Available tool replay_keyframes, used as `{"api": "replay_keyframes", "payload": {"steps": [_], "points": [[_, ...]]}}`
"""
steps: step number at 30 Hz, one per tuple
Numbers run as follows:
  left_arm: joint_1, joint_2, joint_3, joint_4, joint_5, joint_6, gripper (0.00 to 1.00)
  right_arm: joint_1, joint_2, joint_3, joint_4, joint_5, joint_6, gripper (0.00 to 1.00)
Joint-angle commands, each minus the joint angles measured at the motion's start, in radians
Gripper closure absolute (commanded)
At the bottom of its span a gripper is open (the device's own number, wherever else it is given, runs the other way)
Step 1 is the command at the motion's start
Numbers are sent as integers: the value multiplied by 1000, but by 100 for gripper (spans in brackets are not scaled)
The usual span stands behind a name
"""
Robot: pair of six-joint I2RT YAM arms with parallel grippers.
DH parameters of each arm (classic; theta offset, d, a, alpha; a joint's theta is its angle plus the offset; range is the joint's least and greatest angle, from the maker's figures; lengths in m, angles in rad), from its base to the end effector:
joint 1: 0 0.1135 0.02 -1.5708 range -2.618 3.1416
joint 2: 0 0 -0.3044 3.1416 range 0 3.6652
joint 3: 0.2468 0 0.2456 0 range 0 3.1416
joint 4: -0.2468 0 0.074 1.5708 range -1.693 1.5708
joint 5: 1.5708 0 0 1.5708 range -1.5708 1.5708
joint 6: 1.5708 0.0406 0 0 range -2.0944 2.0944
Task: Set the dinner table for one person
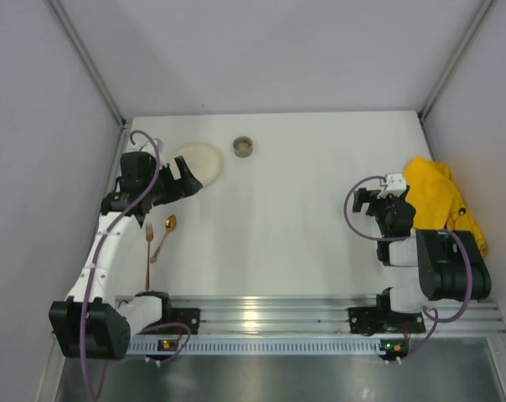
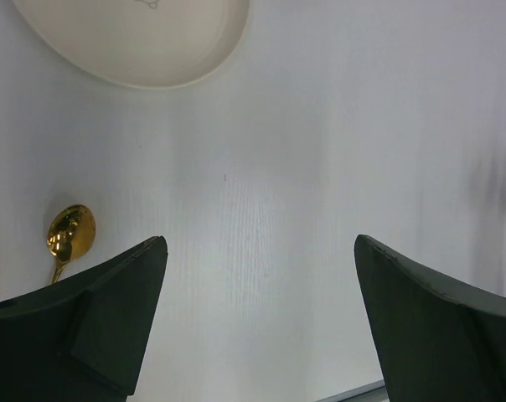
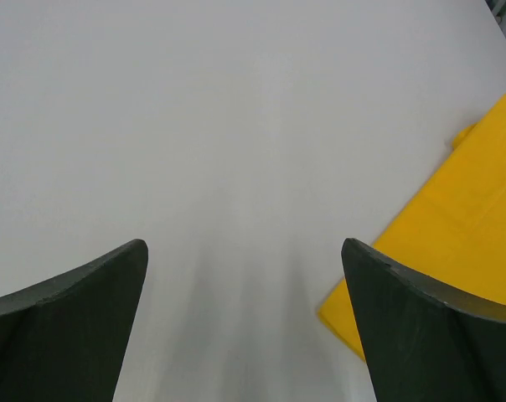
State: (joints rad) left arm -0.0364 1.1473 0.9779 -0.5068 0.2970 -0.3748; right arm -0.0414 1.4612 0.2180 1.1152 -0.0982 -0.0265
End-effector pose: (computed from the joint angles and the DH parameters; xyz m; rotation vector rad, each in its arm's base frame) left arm 0.2272 -0.0202 0.3394 -0.2211 2.2597 -0.5535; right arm 0.2336 -0.0057 0.1953 -0.0607 1.6972 0.0327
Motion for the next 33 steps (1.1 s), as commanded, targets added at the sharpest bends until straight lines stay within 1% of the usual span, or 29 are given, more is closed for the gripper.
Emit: {"api": "replay_keyframes", "payload": {"steps": [1, 3, 4, 6, 8, 11, 14, 15, 16, 17, 18, 19, 20, 21, 22, 23, 24, 25, 27, 28, 29, 31, 32, 33], "points": [[-3, -57, 91, -105, -128, -46, 1, 6, -7, 27, 71, -5, -10, 0], [15, -12, 100, -153, -119, -71, 2, 8, -9, 27, 71, -6, -10, 0], [27, -15, 85, -124, 33, -69, 1, 6, -9, 27, 71, -6, -10, 0], [29, -47, 38, -96, 88, -85, 1, 6, -9, 27, 71, -6, -10, 0], [29, -54, 28, -137, 24, -136, 1, 6, -9, 27, 71, -6, -10, 0], [29, -60, 47, -197, -22, -116, 1, 8, -9, 27, 71, -6, -10, 0], [29, -72, 54, -197, -3, -116, 1, 8, -7, 34, 63, 2, -10, 0], [29, -90, 48, -173, 25, -124, 1, 11, -10, 37, 54, 49, 19, 0], [29, -96, 42, -161, 37, -133, 1, 20, -15, 40, 43, 181, 20, 0], [29, -100, 33, -153, 37, -147, 1, 76, -21, 58, 2, 262, 20, 0], [29, -101, 33, -154, 24, -148, 1, 98, -86, 78, -50, 326, 17, 0], [29, -104, 36, -160, 10, -150, 1, 107, -140, 118, -158, 372, 19, 0], [29, -109, 45, -171, -14, -145, 1, 109, -198, 239, -428, 380, 17, 0], [29, -125, 48, -179, -50, -144, 1, 110, -287, 310, -548, 443, 20, 0], [29, -133, 51, -186, -68, -141, 1, 110, -323, 393, -674, 483, 90, 0], [29, -136, 54, -190, -79, -139, 1, 101, -352, 553, -900, 521, 171, 0], [27, -133, 53, -191, -85, -144, 1, 95, -392, 626, -1027, 535, 350, 0], [27, -127, 30, -168, -76, -168, 1, 92, -401, 697, -1163, 540, 379, 0], [29, -95, -1, -124, -11, -199, 1, 87, -414, 712, -1202, 566, 335, 0], [29, -77, -21, -69, 38, -222, 1, 65, -403, 724, -1294, 600, 342, 0], [29, -48, -21, -56, 112, -234, 1, 57, -391, 750, -1337, 635, 352, 0], [26, -35, -10, -49, 123, -236, 1, 17, -384, 733, -1367, 605, 341, 0], [26, -44, -11, -49, 102, -230, 1, 9, -380, 733, -1384, 583, 356, 0], [26, -50, -16, -45, 90, -224, 1, -1, -337, 745, -1414, 563, 376, 0]]}}
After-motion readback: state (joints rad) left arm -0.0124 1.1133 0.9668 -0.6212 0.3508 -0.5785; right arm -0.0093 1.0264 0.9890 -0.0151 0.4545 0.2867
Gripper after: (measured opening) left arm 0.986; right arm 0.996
